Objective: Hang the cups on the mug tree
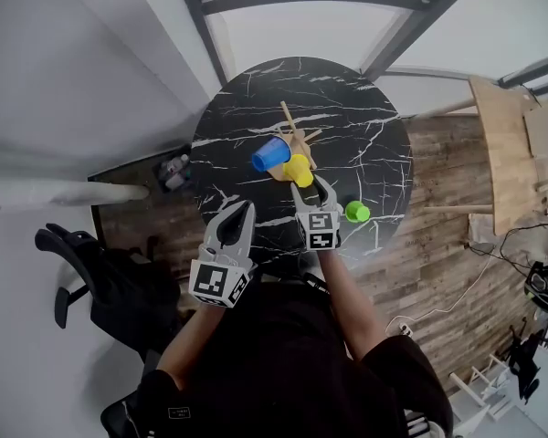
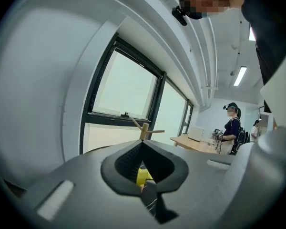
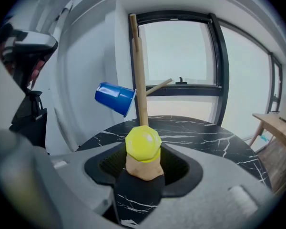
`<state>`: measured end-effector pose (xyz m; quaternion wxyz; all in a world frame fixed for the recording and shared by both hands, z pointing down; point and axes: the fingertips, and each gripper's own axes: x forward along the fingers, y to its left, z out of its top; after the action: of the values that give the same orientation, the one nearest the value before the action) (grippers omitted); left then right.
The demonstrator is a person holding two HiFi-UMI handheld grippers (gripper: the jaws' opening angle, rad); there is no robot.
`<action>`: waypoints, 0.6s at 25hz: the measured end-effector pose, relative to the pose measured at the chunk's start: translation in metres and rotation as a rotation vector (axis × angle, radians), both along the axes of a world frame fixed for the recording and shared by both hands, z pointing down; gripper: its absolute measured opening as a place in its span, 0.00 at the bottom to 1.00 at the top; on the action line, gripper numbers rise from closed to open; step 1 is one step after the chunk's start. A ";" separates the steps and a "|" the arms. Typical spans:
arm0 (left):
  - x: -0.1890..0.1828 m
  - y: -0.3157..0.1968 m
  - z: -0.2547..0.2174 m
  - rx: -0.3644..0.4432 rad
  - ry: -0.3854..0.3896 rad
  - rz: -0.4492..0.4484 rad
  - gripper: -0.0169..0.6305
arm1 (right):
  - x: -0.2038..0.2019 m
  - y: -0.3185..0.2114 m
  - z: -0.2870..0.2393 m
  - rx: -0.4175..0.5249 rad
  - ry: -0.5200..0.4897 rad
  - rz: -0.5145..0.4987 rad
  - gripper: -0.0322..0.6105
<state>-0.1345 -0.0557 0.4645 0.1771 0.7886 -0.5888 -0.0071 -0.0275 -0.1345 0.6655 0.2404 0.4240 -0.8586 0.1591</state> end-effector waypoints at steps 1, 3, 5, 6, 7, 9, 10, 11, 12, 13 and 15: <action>0.000 0.000 -0.001 -0.002 0.001 -0.001 0.02 | 0.000 0.000 0.001 -0.002 -0.001 0.003 0.39; -0.001 0.000 -0.001 -0.007 0.004 -0.003 0.02 | 0.001 -0.001 0.005 -0.003 -0.004 0.006 0.39; -0.001 0.001 -0.001 -0.008 0.005 -0.005 0.02 | 0.003 0.000 0.011 -0.009 0.003 0.006 0.39; -0.001 0.001 0.000 -0.008 0.005 -0.006 0.02 | 0.003 0.001 0.013 -0.012 0.005 0.004 0.39; -0.001 0.002 0.000 -0.008 0.005 -0.006 0.02 | 0.002 0.001 0.013 -0.012 0.005 0.000 0.39; -0.002 0.003 0.003 -0.008 0.004 -0.006 0.02 | 0.000 0.001 0.012 -0.010 0.008 -0.005 0.39; -0.002 0.003 0.004 -0.007 0.004 -0.005 0.02 | 0.000 0.001 0.013 -0.012 0.009 -0.007 0.39; -0.001 0.003 0.005 -0.006 0.005 -0.005 0.02 | 0.001 0.002 0.015 -0.014 0.011 -0.008 0.39; -0.001 0.004 0.006 -0.007 0.005 -0.004 0.02 | 0.002 0.002 0.017 -0.016 0.015 -0.008 0.39; -0.001 0.004 0.006 -0.008 0.005 -0.004 0.02 | 0.003 0.002 0.017 -0.016 0.018 -0.008 0.39; -0.001 0.004 0.005 -0.009 0.003 -0.006 0.02 | 0.003 0.002 0.018 -0.018 0.023 -0.009 0.39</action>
<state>-0.1356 -0.0513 0.4697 0.1817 0.7859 -0.5910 -0.0062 -0.0250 -0.1327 0.6836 0.2546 0.4198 -0.8562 0.1610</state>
